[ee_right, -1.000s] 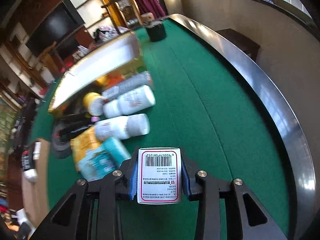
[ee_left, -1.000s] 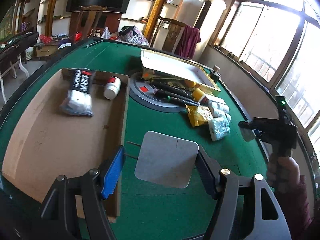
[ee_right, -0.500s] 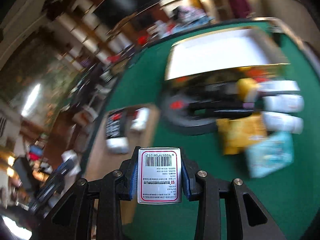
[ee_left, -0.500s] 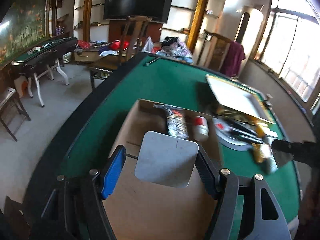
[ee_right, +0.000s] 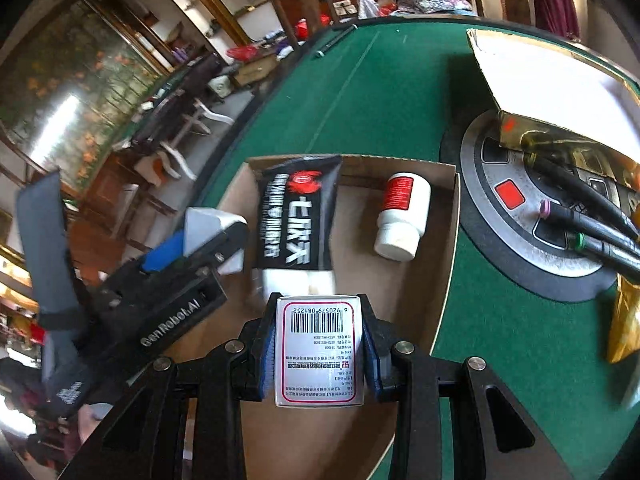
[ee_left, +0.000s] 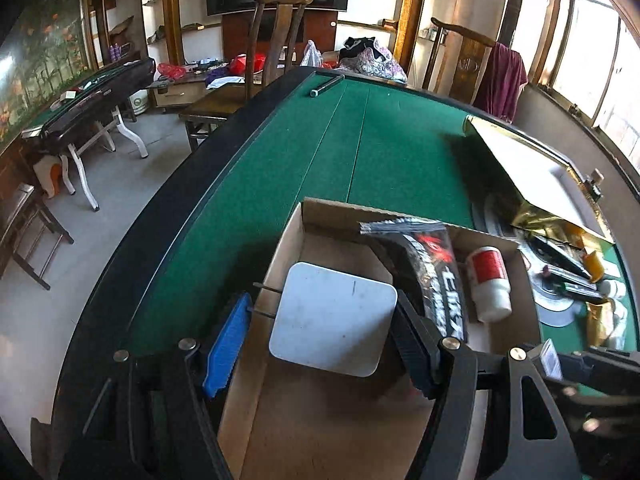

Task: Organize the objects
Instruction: 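Carry the white box into the tray with the left gripper while the right gripper grasps the barcode box, then release the white box and barcode box into the tray with both grippers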

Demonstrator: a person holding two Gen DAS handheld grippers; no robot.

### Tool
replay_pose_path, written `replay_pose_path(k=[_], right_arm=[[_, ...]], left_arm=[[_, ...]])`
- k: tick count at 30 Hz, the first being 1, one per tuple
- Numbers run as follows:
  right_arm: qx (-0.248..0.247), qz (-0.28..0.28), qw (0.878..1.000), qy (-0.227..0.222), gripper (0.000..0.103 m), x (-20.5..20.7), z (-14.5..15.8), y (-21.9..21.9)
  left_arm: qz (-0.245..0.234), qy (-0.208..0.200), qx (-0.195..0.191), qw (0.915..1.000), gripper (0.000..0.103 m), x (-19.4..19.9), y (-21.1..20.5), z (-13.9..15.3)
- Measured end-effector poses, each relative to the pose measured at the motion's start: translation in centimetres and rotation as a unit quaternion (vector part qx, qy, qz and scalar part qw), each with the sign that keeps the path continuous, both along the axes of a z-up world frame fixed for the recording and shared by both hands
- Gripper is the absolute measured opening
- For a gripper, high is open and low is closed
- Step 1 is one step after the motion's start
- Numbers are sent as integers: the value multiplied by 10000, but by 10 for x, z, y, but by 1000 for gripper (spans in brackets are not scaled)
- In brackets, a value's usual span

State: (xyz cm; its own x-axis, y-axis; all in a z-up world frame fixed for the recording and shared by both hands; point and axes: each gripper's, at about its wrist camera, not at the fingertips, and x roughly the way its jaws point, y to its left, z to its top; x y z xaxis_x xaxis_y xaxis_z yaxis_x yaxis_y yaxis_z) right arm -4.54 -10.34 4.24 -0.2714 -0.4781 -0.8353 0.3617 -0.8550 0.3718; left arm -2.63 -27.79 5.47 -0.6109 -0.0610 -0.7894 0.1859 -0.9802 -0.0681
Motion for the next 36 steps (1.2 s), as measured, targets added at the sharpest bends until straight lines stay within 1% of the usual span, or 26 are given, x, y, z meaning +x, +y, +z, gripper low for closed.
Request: replay_pose_path(k=[4,8,11,12,13,14,15,18,20,22,24,26,28,29,30,31,32,33,34,35,36], right_arm=[[219,-71,9997,-18,39,-9,-12,-1],[304,-126,9995,-12,39,-14,-18,1],[382,-146,9991,127,39,-15,-17,4],[379,-172,9990,177,40,-15,-15,7],[356,-191,9990,190,43,-14,-14,7],[282,-199,9992,179,55,-14,-13,10],[137,-188,9996,161,64,-13,-11,13],[-4,-263,9994,214,72,-9,0,23],[-30,-295,9989,364,73,-3,11,36],[42,-316,9977,592,73,4,25,49],[204,-397,9952,875,77,12,41,62],[375,-577,9908,1162,82,21,59,87],[622,-853,9816,1591,84,31,80,116],[739,-975,9757,1820,87,34,90,122],[859,-1123,9678,2083,93,40,99,136],[961,-1309,9571,2401,97,44,108,152],[957,-1491,9473,2670,103,49,115,169],[820,-1629,9420,2818,103,54,116,189],[613,-1745,9425,2784,103,55,111,209],[488,-1930,9486,2459,103,49,101,231],[485,-2083,9551,2051,103,40,89,249]], left_arm=[[-74,54,-134,9999,69,-8,3,-4],[-169,95,-82,9998,70,-11,6,-4],[-200,82,56,9998,72,-12,5,-5],[-181,83,202,9996,74,-12,2,-4],[-155,86,315,9993,76,-11,-1,-2],[-105,93,419,9990,78,-9,-3,-1],[-19,129,535,9985,79,-7,-8,3],[105,263,668,9974,81,4,-13,14],[180,334,700,9968,82,11,-14,21],[270,416,787,9957,84,24,-15,30],[342,473,912,9941,86,38,-11,41],[301,555,1062,9923,87,47,-5,50],[140,696,1188,9904,88,60,9,65],[65,754,1208,9898,90,64,15,70],[-77,849,1232,9887,91,70,28,77],[-184,909,1247,9879,93,73,37,82],[-283,945,1260,9871,93,76,46,85],[-447,974,1289,9858,94,79,60,89],[-556,971,1306,9851,94,80,71,89],[-711,931,1316,9844,94,81,85,89],[-838,877,1318,9838,94,83,98,88]])
